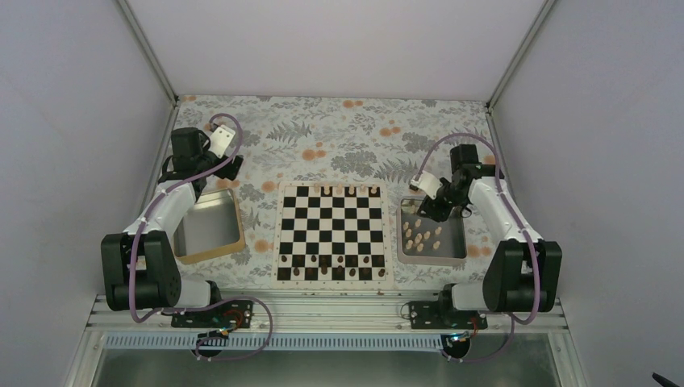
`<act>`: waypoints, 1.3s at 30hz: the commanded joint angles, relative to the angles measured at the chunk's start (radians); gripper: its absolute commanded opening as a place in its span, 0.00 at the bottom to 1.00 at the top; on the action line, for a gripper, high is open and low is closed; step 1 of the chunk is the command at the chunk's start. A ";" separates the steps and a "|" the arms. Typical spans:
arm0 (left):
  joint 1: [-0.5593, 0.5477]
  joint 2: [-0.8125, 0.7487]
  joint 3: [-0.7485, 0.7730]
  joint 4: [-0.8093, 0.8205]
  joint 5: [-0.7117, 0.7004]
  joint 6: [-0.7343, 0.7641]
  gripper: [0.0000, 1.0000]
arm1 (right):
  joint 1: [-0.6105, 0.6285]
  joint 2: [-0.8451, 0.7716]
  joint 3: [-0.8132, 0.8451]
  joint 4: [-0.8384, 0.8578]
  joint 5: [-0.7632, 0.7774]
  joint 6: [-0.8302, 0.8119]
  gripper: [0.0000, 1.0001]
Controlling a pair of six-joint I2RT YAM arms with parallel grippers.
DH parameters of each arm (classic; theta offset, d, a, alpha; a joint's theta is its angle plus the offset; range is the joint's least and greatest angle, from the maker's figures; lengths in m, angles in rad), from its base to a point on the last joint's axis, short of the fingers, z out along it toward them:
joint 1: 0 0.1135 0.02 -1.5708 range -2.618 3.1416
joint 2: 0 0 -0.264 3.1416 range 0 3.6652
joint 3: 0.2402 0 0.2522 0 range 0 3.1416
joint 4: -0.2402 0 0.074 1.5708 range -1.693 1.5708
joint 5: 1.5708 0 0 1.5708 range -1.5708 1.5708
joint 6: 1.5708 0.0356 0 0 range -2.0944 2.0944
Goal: Set up the chess pieces on the board
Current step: Pick up the chess piece from the storage box.
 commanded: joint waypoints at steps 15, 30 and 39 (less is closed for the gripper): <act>0.009 0.000 0.009 0.008 0.047 0.020 1.00 | 0.113 0.117 -0.074 0.055 0.198 0.168 0.39; 0.009 0.006 0.006 0.013 0.041 0.018 1.00 | 0.132 0.198 -0.072 0.118 0.233 0.174 0.33; 0.010 0.009 0.003 0.016 0.041 0.020 1.00 | 0.136 0.205 -0.063 0.114 0.246 0.174 0.13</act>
